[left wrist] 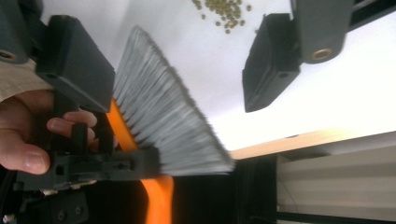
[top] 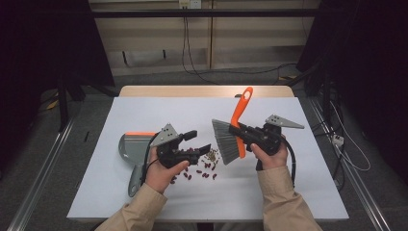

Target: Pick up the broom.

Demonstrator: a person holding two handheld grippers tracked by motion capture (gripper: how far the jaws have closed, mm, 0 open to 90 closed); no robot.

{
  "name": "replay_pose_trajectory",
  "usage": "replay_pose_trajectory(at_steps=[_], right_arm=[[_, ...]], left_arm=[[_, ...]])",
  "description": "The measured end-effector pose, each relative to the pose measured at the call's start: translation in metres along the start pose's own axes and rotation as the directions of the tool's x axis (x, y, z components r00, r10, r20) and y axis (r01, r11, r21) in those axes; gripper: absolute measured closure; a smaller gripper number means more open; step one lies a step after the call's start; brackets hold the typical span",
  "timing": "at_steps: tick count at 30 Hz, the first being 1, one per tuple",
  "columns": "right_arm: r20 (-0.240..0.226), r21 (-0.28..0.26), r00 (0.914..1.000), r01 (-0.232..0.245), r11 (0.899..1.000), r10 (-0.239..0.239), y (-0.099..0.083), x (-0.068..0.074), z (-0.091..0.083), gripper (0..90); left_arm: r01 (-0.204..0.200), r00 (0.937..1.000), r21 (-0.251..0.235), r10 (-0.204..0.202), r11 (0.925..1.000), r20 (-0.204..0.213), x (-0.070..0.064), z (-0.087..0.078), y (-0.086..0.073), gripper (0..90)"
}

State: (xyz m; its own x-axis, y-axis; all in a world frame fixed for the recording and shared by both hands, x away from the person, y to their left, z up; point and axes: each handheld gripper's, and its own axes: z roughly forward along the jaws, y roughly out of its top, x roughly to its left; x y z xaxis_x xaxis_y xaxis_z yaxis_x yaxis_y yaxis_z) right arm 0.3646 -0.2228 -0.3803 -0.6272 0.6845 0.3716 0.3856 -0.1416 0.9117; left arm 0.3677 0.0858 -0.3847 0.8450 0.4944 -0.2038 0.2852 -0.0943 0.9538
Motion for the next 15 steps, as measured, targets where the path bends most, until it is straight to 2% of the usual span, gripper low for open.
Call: replay_pose_trajectory(at_steps=[4, 6, 15], right_arm=[[0.044, 0.015, 0.9986, 0.03, 0.999, -0.031, 0.0, -0.003, -0.005, 70.1], [0.053, 0.015, 0.9982, 0.027, 1.0, -0.028, -0.001, -0.005, -0.007, 70.1], [0.115, 0.039, 0.9921, 0.046, 0.998, -0.05, -0.002, -0.013, -0.017, 70.2]], left_arm=[[-0.013, 0.9997, 0.005, 0.013, 0.9999, -0.022, 0.006, -0.008, 0.003, 19.3], [-0.02, 0.9994, 0.011, 0.02, 0.9997, -0.027, 0.009, -0.012, 0.004, 17.6], [-0.008, 0.9964, 0.013, 0.009, 0.9999, -0.084, 0.024, -0.033, 0.004, 11.7]])
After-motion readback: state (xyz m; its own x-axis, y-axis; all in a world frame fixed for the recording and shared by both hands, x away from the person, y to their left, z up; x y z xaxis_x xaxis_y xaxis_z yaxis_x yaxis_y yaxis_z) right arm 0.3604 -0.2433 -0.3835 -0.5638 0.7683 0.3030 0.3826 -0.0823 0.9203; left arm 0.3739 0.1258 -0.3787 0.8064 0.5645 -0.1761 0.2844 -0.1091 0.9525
